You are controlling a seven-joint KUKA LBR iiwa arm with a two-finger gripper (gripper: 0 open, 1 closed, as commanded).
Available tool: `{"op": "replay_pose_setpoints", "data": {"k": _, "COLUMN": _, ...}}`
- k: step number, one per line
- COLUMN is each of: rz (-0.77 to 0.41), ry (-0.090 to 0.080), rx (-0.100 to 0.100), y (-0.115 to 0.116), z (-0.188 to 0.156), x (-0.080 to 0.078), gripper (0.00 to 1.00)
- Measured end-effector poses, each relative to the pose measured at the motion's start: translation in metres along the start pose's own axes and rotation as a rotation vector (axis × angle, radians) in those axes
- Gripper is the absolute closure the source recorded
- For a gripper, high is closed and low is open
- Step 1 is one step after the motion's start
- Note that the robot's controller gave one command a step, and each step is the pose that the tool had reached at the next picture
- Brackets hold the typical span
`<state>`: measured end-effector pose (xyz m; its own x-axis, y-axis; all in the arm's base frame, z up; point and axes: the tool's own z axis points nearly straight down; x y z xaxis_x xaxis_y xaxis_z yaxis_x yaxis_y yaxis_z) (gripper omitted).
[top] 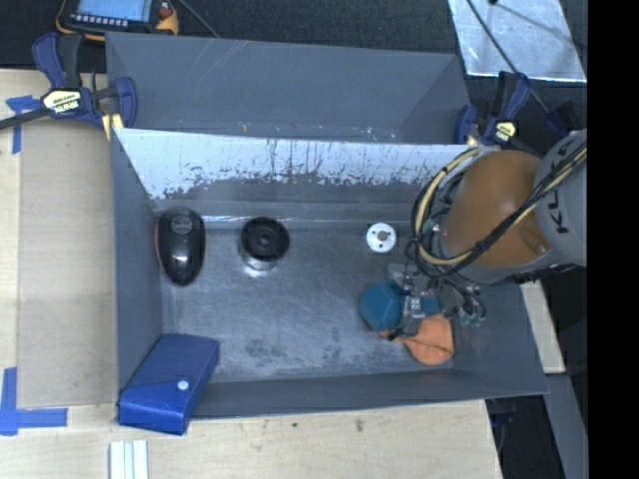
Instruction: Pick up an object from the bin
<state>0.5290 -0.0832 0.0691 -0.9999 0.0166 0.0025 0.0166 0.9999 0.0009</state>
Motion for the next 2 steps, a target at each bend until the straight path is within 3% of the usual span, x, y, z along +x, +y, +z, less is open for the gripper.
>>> {"op": "replay_pose_setpoints", "data": {"k": 1, "rz": 0.0, "ry": 0.0, "rx": 0.0, "y": 0.0, "z": 0.0, "x": 0.0, "gripper": 1.0}}
{"op": "replay_pose_setpoints", "data": {"k": 2, "rz": -0.012, "ry": 0.004, "rx": -0.014, "y": -0.011, "z": 0.0, "x": -0.011, "gripper": 1.0}}
